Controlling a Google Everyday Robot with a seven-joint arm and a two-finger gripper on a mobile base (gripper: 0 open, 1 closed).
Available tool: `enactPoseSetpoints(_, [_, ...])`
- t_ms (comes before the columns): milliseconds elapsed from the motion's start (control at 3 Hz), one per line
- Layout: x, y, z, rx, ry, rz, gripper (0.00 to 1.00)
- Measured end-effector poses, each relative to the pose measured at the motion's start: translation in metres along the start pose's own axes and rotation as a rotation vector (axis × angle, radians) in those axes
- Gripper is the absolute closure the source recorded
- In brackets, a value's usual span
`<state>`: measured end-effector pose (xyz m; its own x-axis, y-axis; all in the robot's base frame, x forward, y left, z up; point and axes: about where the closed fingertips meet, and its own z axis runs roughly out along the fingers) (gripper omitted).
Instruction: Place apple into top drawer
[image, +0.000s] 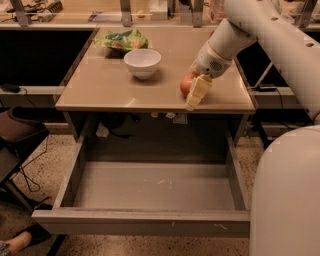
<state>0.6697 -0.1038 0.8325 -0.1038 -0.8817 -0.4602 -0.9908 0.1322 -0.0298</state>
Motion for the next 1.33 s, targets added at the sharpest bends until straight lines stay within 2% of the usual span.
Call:
enactPoseSetpoints(1000, [0.0000,0.0000,0.0001,0.000,0.000,0.000,0.89])
enactPoseSetpoints(1333, [0.0000,-0.0001,0.0002,0.000,0.000,0.000,1.00])
